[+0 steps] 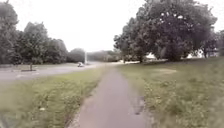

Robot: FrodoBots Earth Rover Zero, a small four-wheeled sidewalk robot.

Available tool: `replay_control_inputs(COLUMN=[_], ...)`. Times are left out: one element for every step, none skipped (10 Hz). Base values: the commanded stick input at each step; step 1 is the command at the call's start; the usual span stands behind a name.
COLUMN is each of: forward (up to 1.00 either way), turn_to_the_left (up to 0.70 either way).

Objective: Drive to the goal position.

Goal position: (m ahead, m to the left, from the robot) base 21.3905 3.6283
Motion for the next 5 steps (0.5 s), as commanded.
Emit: replay_control_inputs(forward=[1.0,1.0,1.0,1.0,1.0], turn_to_the_left=[0.0,0.0,0.0,0.0,0.0])
